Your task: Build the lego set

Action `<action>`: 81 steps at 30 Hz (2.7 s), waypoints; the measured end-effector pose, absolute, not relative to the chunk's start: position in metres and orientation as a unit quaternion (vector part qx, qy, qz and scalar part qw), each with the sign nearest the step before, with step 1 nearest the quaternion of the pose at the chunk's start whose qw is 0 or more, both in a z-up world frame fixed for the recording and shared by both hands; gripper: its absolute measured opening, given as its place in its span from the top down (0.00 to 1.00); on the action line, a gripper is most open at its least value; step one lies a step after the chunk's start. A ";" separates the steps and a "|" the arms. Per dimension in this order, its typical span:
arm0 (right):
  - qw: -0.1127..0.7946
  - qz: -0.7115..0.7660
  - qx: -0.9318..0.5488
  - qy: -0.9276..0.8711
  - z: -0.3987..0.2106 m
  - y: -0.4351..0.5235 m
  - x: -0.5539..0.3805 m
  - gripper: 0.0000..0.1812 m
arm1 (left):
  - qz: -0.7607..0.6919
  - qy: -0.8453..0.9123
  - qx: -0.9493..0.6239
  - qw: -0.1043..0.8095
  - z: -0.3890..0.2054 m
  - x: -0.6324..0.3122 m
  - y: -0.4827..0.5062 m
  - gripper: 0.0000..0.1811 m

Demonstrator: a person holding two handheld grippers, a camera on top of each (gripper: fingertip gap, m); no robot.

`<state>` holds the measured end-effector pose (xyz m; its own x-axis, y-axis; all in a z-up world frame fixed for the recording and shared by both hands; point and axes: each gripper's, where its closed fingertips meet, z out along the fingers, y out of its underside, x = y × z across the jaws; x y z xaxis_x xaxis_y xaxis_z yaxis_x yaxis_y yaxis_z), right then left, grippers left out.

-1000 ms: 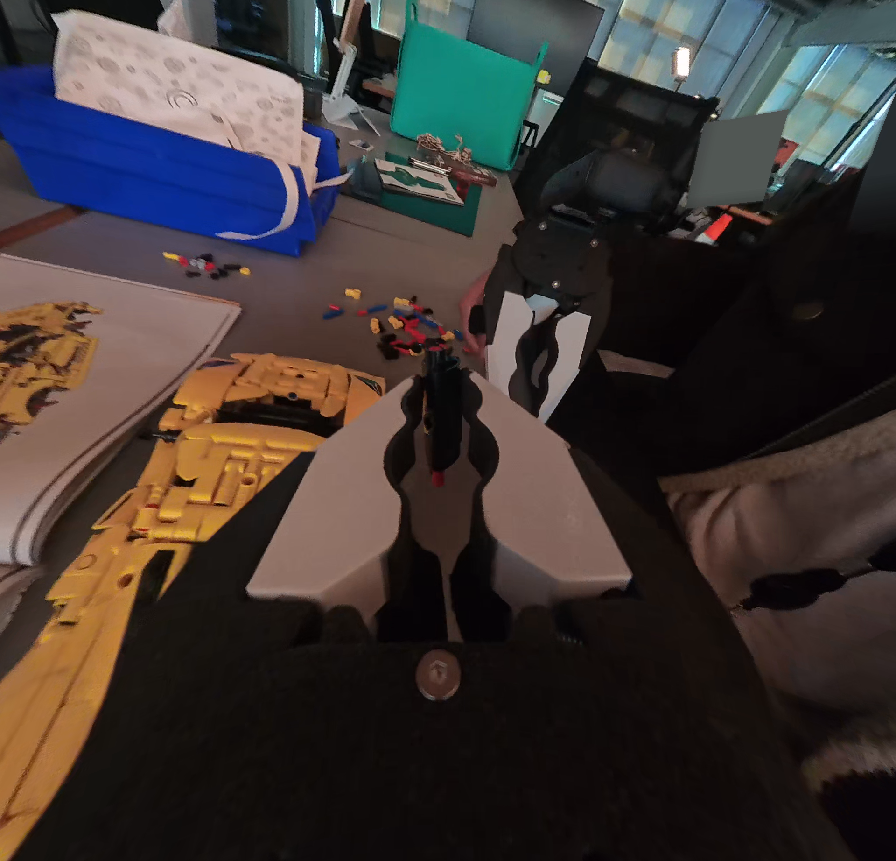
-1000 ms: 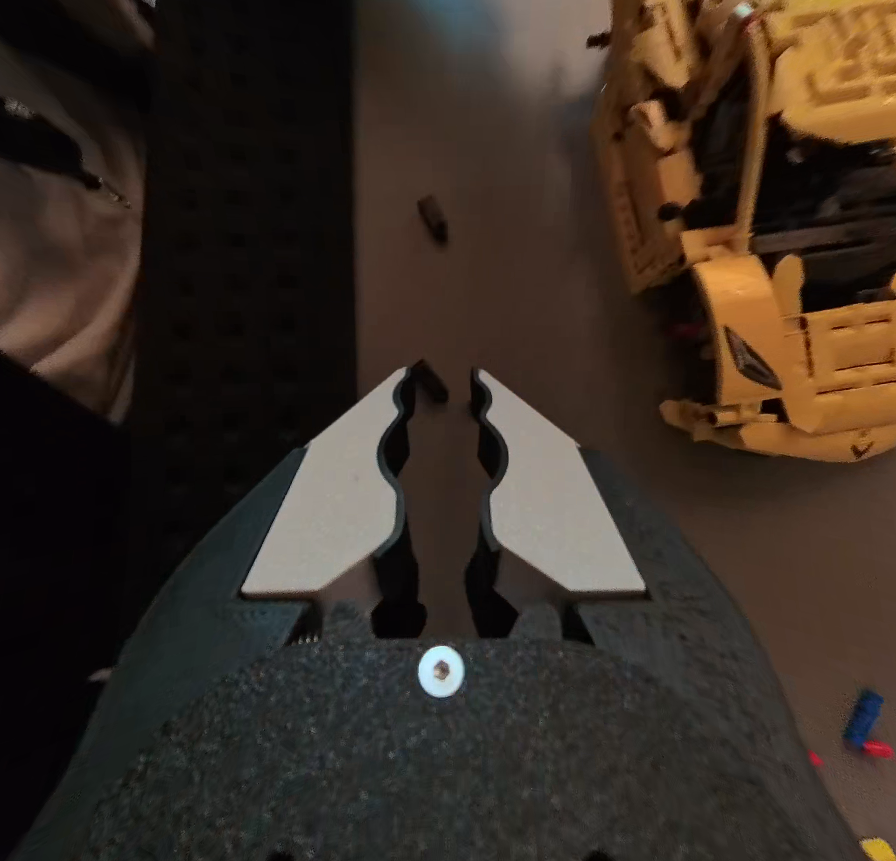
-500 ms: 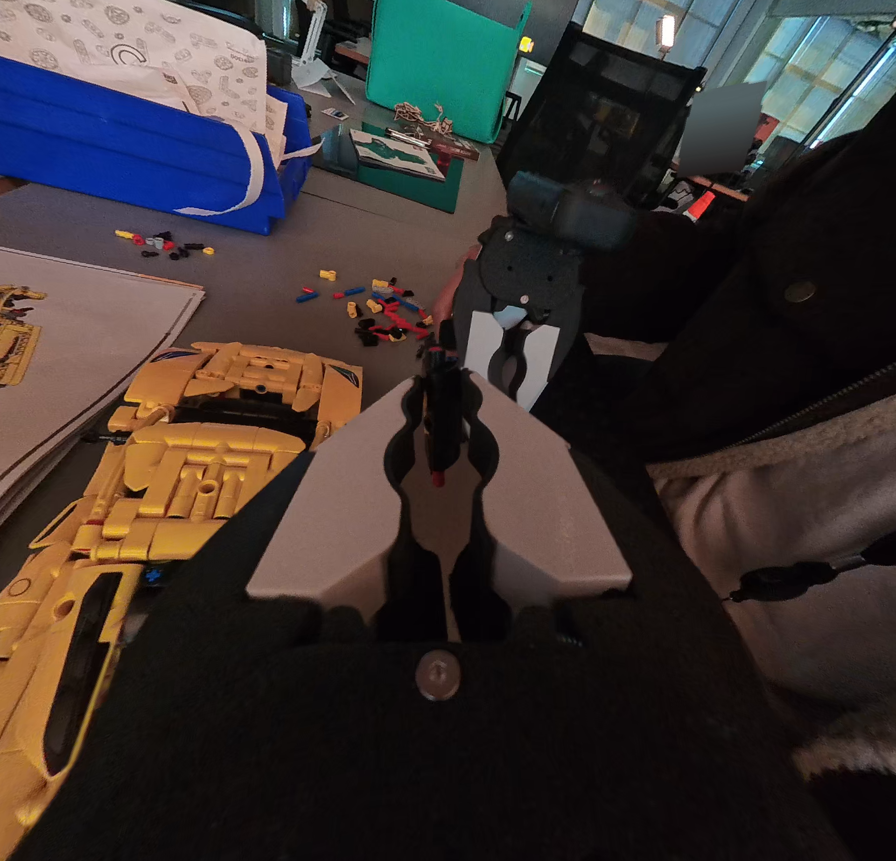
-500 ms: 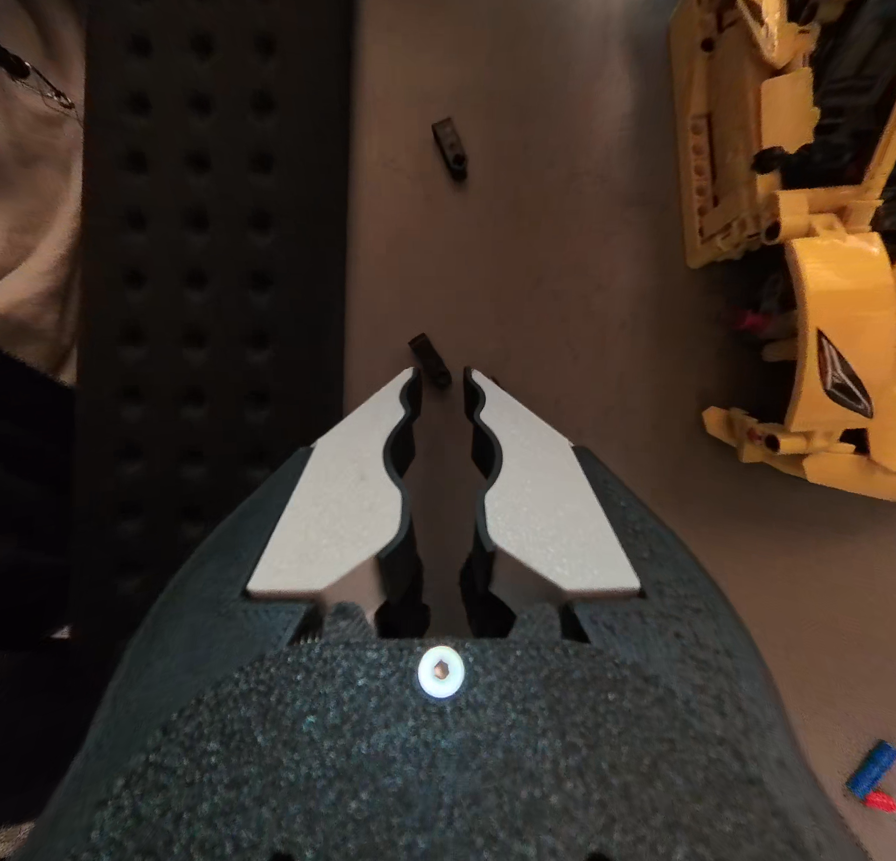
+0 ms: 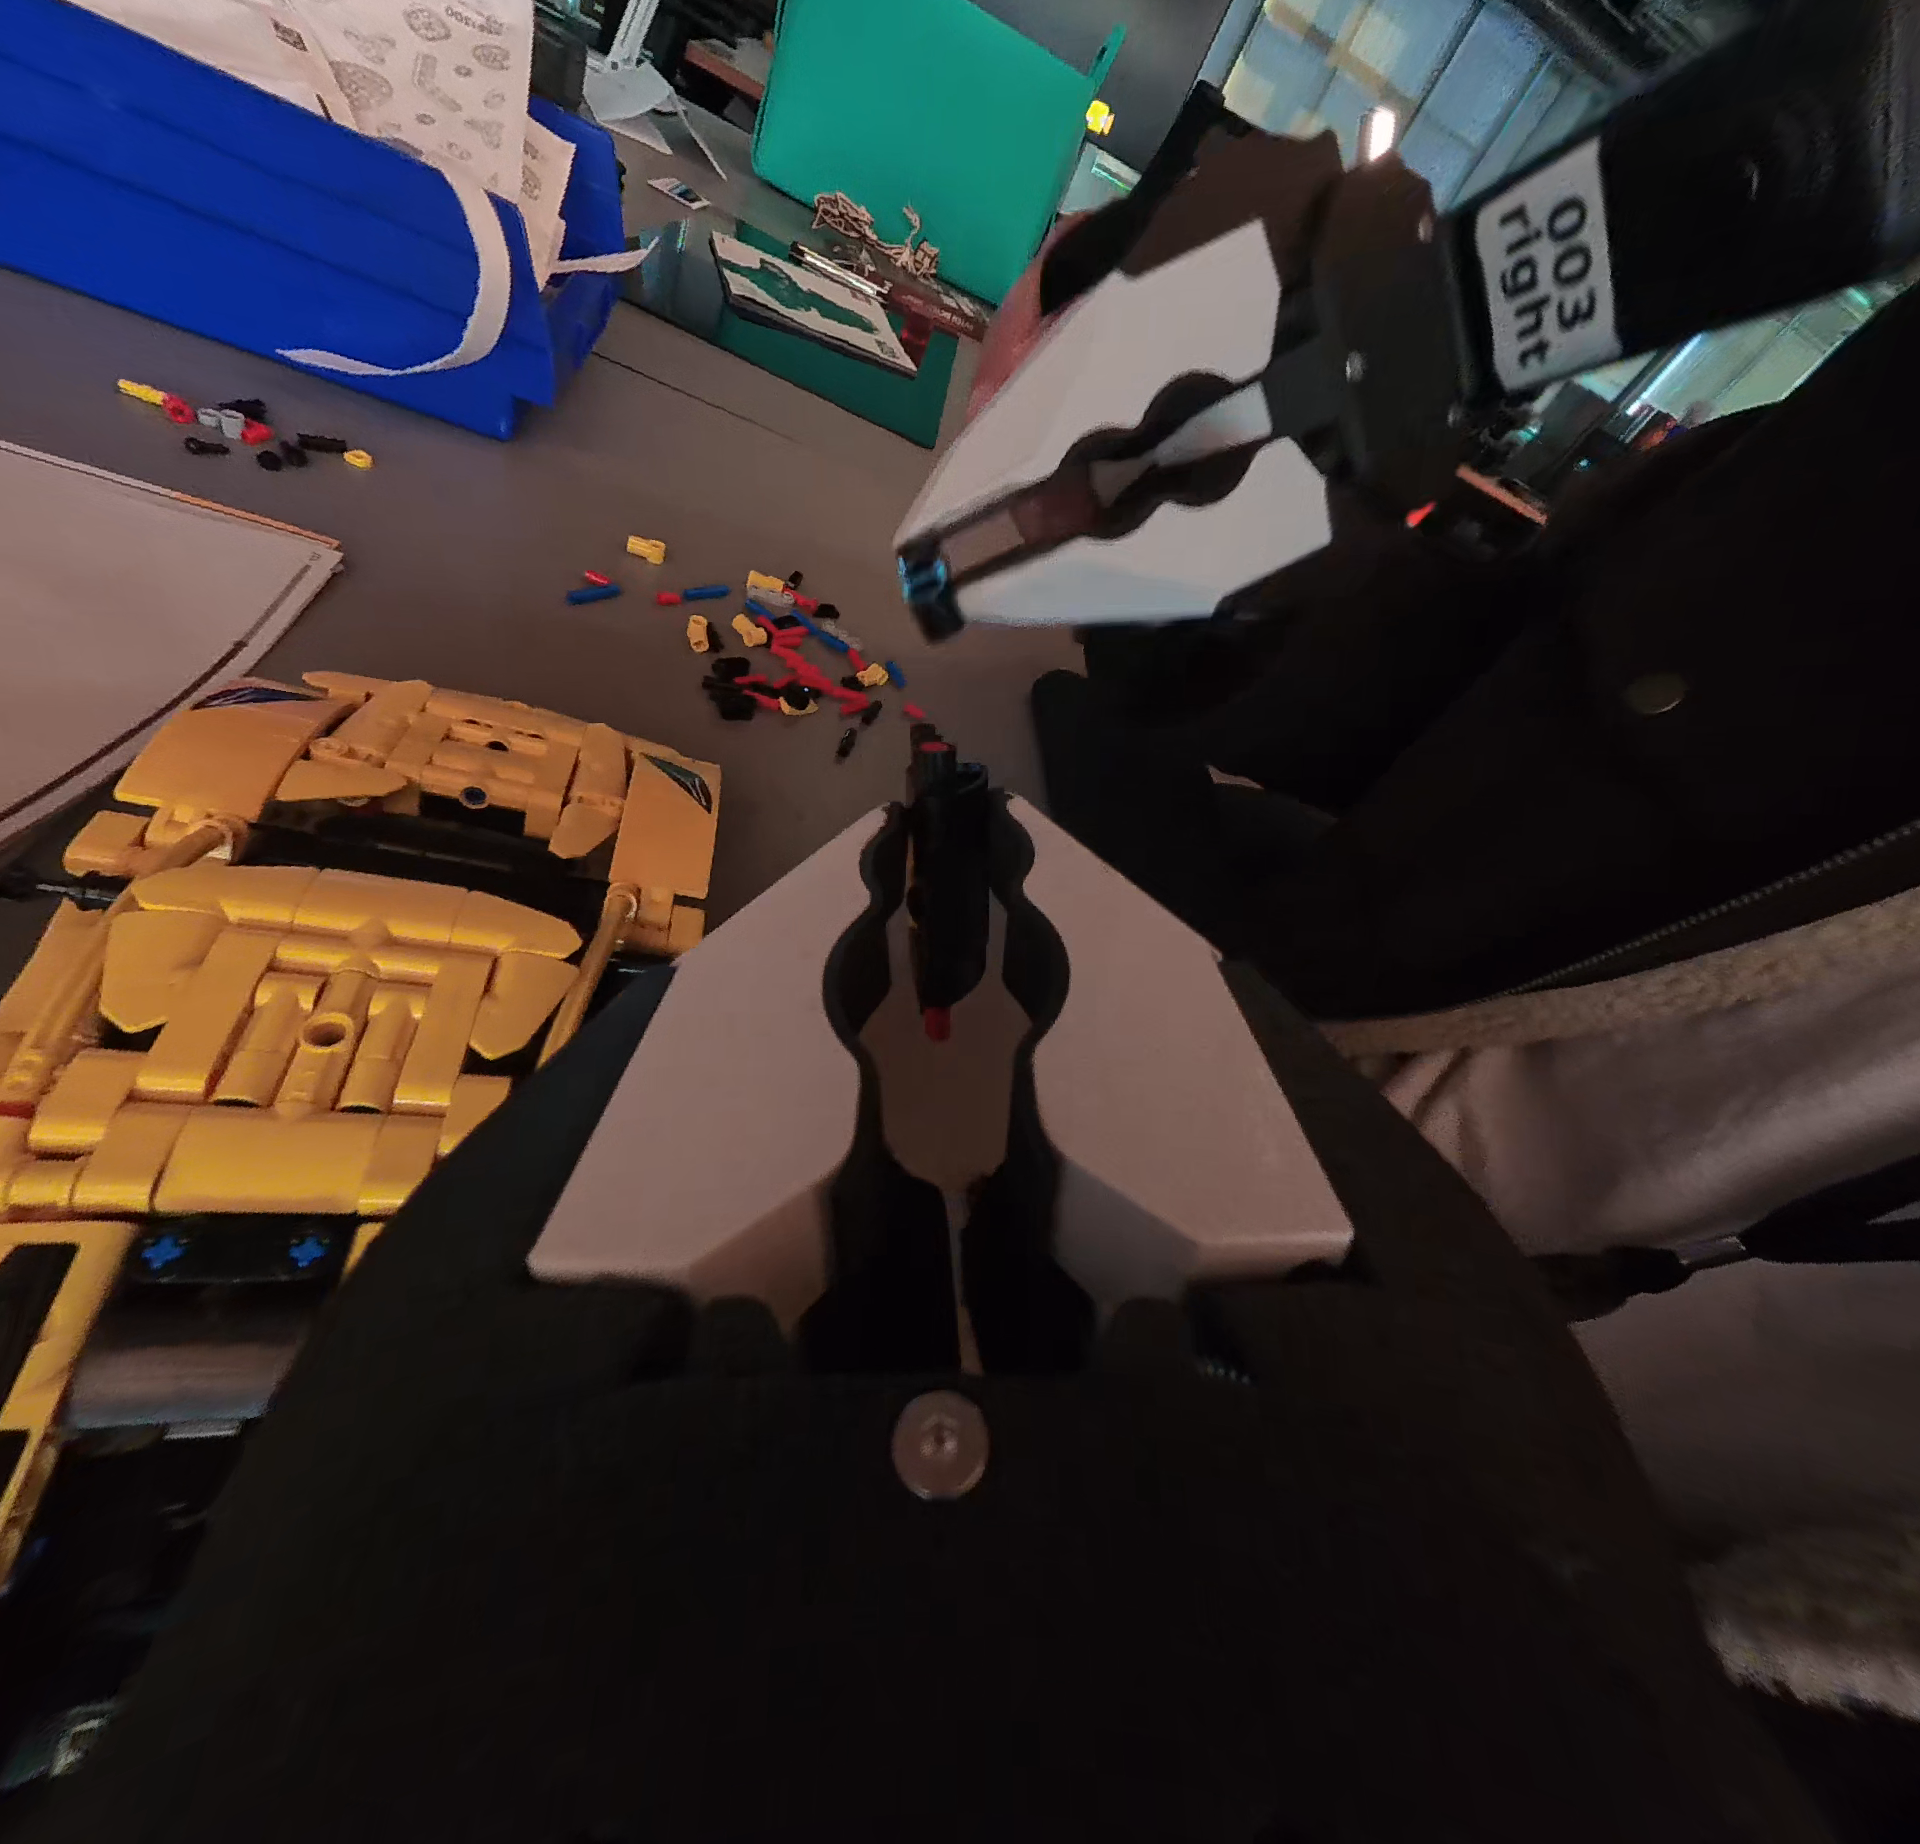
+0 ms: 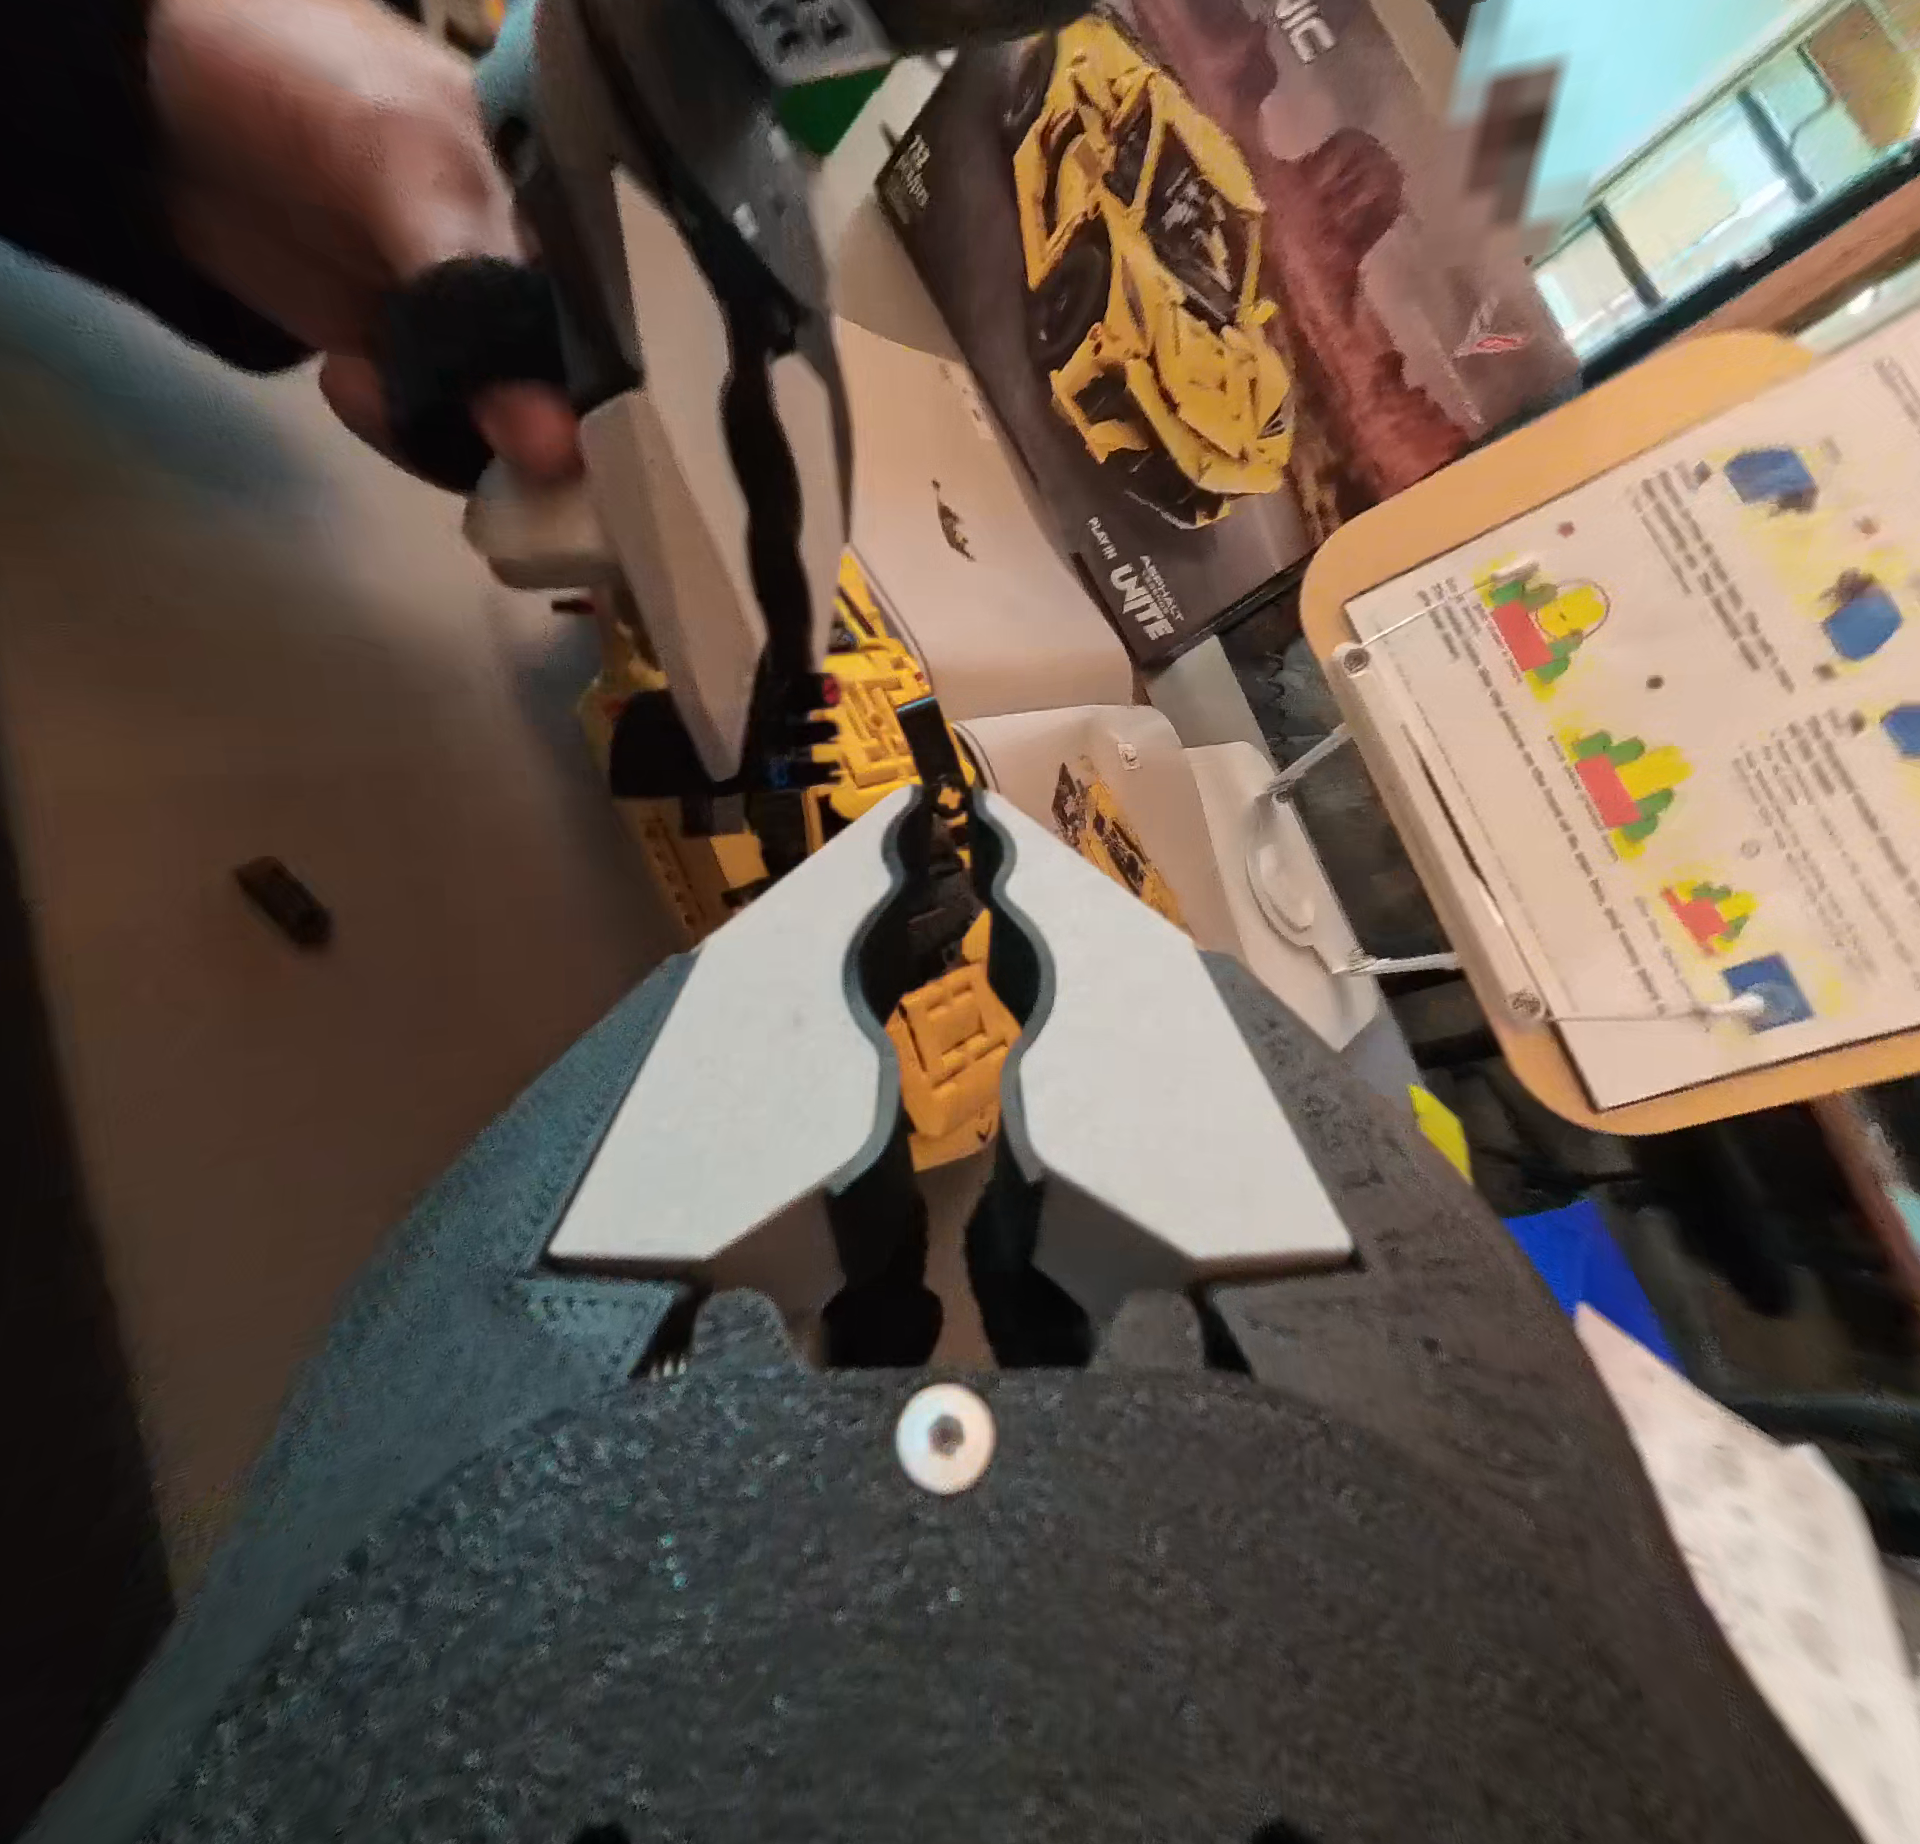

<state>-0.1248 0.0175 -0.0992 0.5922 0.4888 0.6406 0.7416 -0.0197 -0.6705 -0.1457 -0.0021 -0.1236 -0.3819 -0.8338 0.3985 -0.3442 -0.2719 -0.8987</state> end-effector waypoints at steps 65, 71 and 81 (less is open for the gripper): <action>0.594 0.197 -0.778 0.055 -0.130 -0.056 0.042 0.88 | -0.353 0.707 -0.497 0.359 -0.178 -0.142 0.000 0.92; 0.582 0.305 -0.750 -0.078 -0.128 -0.022 -0.089 0.83 | -0.319 0.682 -0.471 0.460 -0.161 -0.150 -0.005 0.92; 0.598 0.333 -0.719 -0.119 -0.130 -0.031 -0.114 0.87 | -0.284 0.628 -0.531 0.494 -0.165 -0.168 -0.010 0.92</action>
<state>-0.1144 -0.0313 -0.1300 0.7500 0.5691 -0.3371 -0.2277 -0.2563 -0.9394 -0.1681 -0.0105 -0.1649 0.0507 -0.9465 -0.3187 -0.3864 0.2757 -0.8802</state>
